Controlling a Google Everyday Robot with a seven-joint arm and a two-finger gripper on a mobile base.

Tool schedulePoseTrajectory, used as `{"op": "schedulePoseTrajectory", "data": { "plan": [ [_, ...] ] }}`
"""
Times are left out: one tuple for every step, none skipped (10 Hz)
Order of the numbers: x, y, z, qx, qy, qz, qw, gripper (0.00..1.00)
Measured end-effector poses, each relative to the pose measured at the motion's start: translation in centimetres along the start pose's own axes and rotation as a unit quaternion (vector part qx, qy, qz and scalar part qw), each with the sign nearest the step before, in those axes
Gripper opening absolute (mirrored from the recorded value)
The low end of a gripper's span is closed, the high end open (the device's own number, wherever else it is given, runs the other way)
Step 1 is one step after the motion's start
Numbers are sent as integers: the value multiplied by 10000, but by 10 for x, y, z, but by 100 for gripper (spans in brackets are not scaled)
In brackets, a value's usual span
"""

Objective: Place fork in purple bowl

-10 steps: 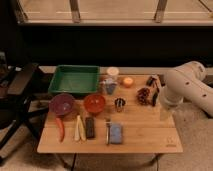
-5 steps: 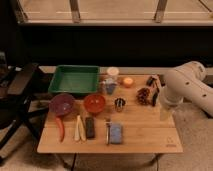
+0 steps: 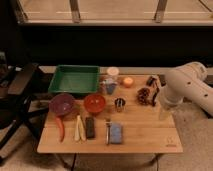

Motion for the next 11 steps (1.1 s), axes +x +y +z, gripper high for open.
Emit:
{"op": "schedulePoseTrajectory", "data": {
  "plan": [
    [-15,-1,4,26,-253,-155,9996,65],
    [-29,-2,7,51,-446,-289,9986,65],
    [-50,-3,12,87,-729,-494,9961,65],
    [-72,-6,17,105,-1053,-707,9919,65],
    [-86,-7,22,106,-1248,-853,9884,65],
    [-110,-6,29,38,-1453,-1121,9830,65],
    [-130,-2,34,-77,-1550,-1392,9780,65],
    [-134,-2,35,-92,-1575,-1449,9768,65],
    [-131,0,35,-110,-1561,-1431,9773,65],
    [-131,0,35,-109,-1563,-1429,9773,65],
    [-133,-1,35,-110,-1566,-1446,9770,65]
  ]
}}
